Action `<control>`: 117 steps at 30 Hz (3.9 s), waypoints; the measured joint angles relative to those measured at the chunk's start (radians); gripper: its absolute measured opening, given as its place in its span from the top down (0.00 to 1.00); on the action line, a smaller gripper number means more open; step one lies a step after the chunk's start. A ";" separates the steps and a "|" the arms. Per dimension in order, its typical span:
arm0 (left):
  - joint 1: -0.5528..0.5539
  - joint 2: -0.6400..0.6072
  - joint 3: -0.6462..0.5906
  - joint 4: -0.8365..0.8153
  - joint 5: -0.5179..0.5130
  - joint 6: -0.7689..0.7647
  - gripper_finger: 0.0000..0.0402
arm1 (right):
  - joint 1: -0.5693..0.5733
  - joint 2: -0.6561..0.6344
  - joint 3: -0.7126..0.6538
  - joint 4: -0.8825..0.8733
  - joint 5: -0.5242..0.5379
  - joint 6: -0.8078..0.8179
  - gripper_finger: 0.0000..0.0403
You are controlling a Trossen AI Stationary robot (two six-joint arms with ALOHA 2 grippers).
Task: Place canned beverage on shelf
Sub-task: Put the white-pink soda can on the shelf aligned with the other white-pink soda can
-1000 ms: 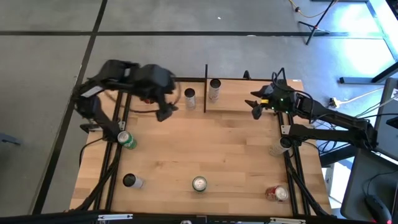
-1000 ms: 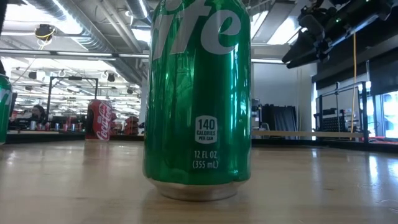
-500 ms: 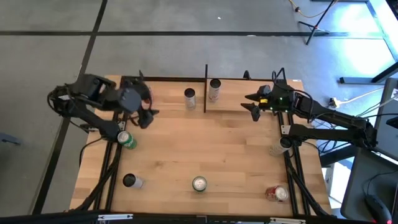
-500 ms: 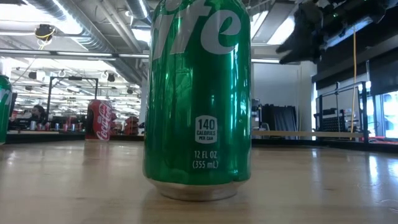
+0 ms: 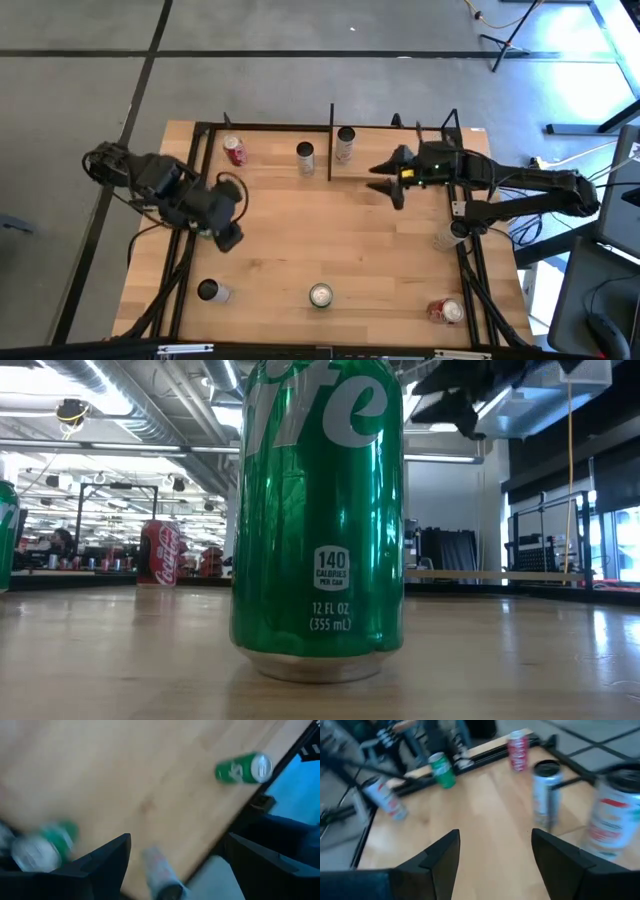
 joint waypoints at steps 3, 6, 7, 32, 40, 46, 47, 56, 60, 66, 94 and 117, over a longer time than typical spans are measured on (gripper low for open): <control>-0.069 0.000 -0.028 0.000 0.042 -0.222 0.23 | 0.042 0.038 0.034 -0.051 0.016 -0.061 0.42; -0.146 0.002 -0.064 -0.001 0.065 -0.472 0.23 | 0.064 0.053 0.039 -0.080 0.026 -0.087 0.42; -0.171 0.003 -0.079 0.000 0.074 -0.555 0.23 | 0.068 0.053 0.039 -0.094 0.026 -0.088 0.42; -0.377 0.184 -0.295 0.216 0.193 -1.099 0.23 | 0.097 0.052 0.039 -0.199 0.007 -0.221 0.42; -0.403 0.216 -0.296 0.185 0.177 -1.078 0.23 | 0.097 0.052 0.039 -0.195 0.007 -0.228 0.42; -0.417 0.230 -0.307 0.151 0.174 -1.076 0.23 | 0.097 0.052 0.039 -0.192 0.007 -0.227 0.42; -0.421 0.230 -0.313 0.162 0.173 -1.075 0.23 | 0.097 0.052 0.039 -0.192 0.007 -0.227 0.42; -0.436 0.230 -0.420 0.301 0.177 -1.052 0.23 | 0.097 0.052 0.039 -0.190 0.007 -0.227 0.42; -0.432 0.230 -0.448 0.333 0.178 -0.994 0.28 | 0.097 0.051 0.039 -0.184 0.007 -0.227 0.42; -0.385 0.231 -0.427 0.344 0.159 -0.813 0.45 | 0.098 0.048 0.039 -0.164 -0.028 -0.170 0.42; 0.402 0.524 0.175 0.185 -0.039 1.245 0.45 | 0.097 0.048 0.040 -0.267 0.128 0.069 0.42; 0.392 0.790 0.314 0.083 -0.008 1.461 0.38 | 0.097 0.123 0.040 -0.377 0.142 0.183 0.42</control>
